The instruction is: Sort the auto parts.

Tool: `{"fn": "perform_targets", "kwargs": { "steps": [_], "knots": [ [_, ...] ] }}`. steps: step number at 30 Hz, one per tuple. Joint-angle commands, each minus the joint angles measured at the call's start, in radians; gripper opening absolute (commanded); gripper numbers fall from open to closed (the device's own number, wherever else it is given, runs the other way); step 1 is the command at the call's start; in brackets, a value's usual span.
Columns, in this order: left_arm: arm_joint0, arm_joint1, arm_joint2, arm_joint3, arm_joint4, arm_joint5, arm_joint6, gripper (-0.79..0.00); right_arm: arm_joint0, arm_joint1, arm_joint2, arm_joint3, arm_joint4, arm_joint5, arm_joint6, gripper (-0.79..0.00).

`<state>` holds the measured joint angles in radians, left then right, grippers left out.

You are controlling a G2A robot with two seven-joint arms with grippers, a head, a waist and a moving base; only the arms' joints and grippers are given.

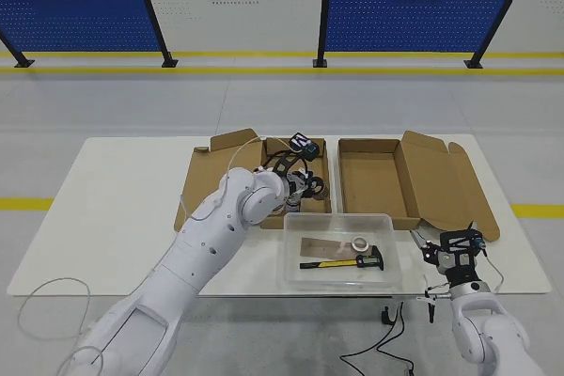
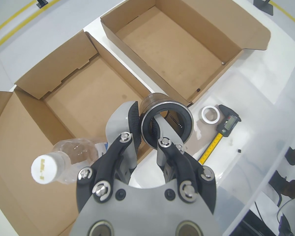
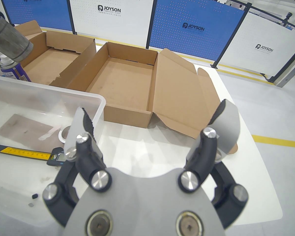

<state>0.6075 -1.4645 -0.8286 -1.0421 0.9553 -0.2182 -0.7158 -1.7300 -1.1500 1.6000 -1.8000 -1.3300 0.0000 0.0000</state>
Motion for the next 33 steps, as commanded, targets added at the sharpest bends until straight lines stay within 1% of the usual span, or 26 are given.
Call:
{"fn": "perform_targets", "kwargs": {
  "steps": [1, 7, 13, 17, 24, 33],
  "knots": [
    [-0.025, -0.017, 0.031, 0.068, -0.008, -0.001, 0.016, -0.785, 0.000, 0.000, 0.000, 0.000, 0.000, 0.000, 0.000, 0.000],
    [-0.084, -0.064, 0.108, 0.210, -0.008, -0.005, 0.030, -0.785, 0.000, 0.000, 0.000, 0.000, 0.000, 0.000, 0.000, 0.000],
    [-0.121, -0.109, 0.159, 0.307, -0.025, -0.005, 0.038, -0.785, 0.000, 0.000, 0.000, 0.000, 0.000, 0.000, 0.000, 0.000],
    [-0.139, -0.134, 0.179, 0.362, -0.032, -0.005, 0.051, -0.785, 0.000, 0.000, 0.000, 0.000, 0.000, 0.000, 0.000, 0.000],
    [-0.162, -0.167, 0.198, 0.439, -0.039, -0.009, 0.070, -0.785, 0.000, 0.000, 0.000, 0.000, 0.000, 0.000, 0.000, 0.000],
    [-0.185, -0.200, 0.207, 0.516, -0.046, -0.019, 0.090, -0.785, 0.000, 0.000, 0.000, 0.000, 0.000, 0.000, 0.000, 0.000]
  ]
}}
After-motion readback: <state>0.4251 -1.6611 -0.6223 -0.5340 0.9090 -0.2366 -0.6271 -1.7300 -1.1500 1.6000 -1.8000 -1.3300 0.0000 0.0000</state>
